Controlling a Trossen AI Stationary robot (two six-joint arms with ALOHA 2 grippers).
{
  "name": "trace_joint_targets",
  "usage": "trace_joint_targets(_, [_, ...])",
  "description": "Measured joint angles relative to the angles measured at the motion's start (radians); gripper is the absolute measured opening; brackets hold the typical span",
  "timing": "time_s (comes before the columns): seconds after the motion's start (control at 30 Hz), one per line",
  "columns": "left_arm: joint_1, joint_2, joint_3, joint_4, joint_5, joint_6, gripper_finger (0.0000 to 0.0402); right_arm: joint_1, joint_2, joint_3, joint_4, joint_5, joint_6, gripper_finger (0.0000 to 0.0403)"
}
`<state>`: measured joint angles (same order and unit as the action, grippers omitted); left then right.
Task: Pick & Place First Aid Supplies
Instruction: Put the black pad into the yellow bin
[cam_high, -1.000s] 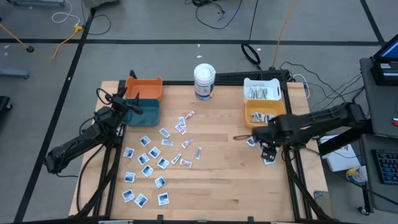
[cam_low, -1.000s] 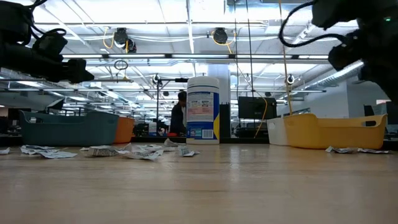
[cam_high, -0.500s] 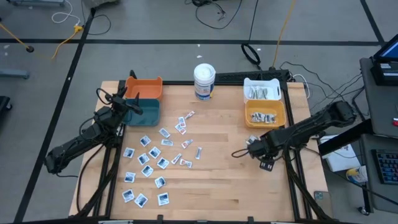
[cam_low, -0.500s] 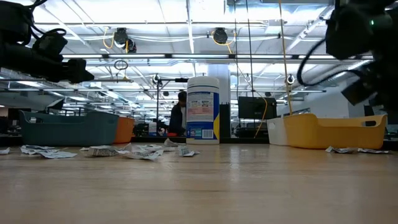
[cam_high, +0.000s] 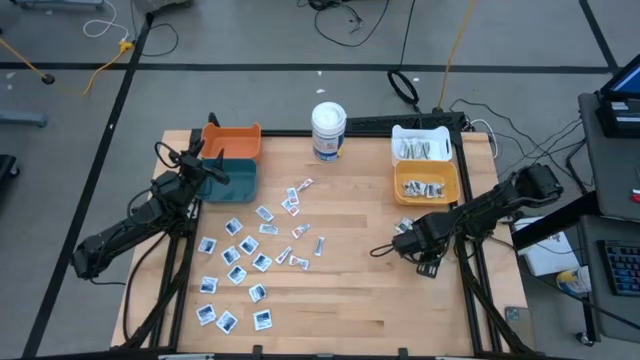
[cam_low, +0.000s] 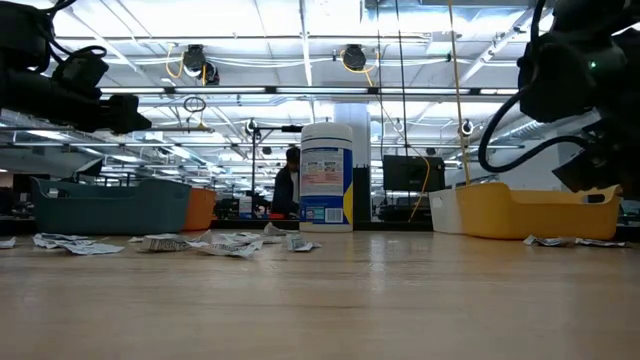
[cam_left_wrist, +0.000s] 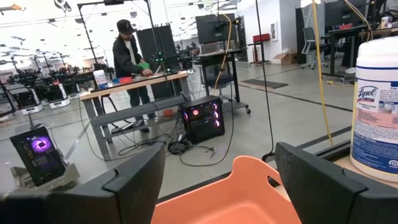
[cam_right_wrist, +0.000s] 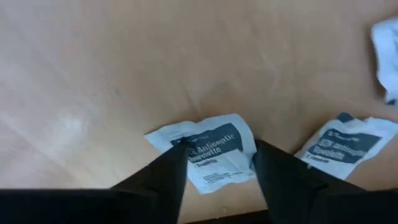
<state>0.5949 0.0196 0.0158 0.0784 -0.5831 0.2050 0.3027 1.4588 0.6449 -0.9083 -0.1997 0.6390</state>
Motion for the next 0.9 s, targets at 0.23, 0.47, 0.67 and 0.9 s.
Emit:
trace_joint_targets(0.23, [0.0, 0.0, 0.0, 0.0, 0.0, 0.0, 0.0308, 0.001, 0.005, -0.001, 0.014, -0.014, -0.007, 0.0036])
trace_joint_targets(0.47, [0.0, 0.0, 0.0, 0.0, 0.0, 0.0, 0.0308, -0.02, -0.06, 0.054, -0.043, -0.012, 0.157, 0.0017])
trace_joint_targets(0.67, [0.0, 0.0, 0.0, 0.0, 0.0, 0.0, 0.0308, -0.083, -0.156, 0.104, -0.092, -0.001, 0.456, 0.0004])
trace_joint_targets(0.9, [0.0, 0.0, 0.0, 0.0, 0.0, 0.0, 0.0308, -0.154, -0.251, 0.113, -0.111, 0.068, 0.808, 0.0005])
